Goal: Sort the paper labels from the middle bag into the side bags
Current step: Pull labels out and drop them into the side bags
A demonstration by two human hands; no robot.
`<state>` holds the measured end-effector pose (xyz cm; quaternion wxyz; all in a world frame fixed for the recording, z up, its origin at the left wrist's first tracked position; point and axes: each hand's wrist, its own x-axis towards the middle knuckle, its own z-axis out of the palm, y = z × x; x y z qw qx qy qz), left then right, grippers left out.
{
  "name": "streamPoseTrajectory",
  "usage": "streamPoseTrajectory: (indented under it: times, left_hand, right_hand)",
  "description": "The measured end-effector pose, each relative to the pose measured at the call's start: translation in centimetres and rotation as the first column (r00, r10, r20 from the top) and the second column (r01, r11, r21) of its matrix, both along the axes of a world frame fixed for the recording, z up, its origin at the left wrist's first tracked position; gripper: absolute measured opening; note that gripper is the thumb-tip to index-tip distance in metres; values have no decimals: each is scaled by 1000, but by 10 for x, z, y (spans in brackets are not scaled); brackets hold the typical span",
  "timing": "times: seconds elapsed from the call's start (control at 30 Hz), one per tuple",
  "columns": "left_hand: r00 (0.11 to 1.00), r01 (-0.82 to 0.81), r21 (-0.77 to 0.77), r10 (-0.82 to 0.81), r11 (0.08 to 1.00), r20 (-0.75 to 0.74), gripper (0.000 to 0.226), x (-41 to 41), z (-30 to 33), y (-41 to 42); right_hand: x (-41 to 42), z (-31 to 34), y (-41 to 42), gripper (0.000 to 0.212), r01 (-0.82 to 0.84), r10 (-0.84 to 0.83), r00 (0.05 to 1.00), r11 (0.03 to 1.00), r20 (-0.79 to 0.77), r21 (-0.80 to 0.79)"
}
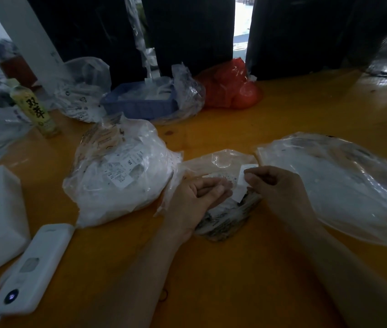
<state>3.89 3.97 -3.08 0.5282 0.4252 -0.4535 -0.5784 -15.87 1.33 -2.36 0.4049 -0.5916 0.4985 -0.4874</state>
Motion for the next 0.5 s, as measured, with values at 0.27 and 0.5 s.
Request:
streamPoseTrajectory:
  times: [0.27,0.5]
  left_hand:
    - [1000,11,9,-11,1000,-19,17,-1,1,1]
    - [999,-3,14,3,1000,-50,20,-1,3,2]
  right_hand:
    - [1,2,-4,67,14,-16,1000,995,21,100]
    - [0,7,1,9,35,-35,999,998,-7,-46]
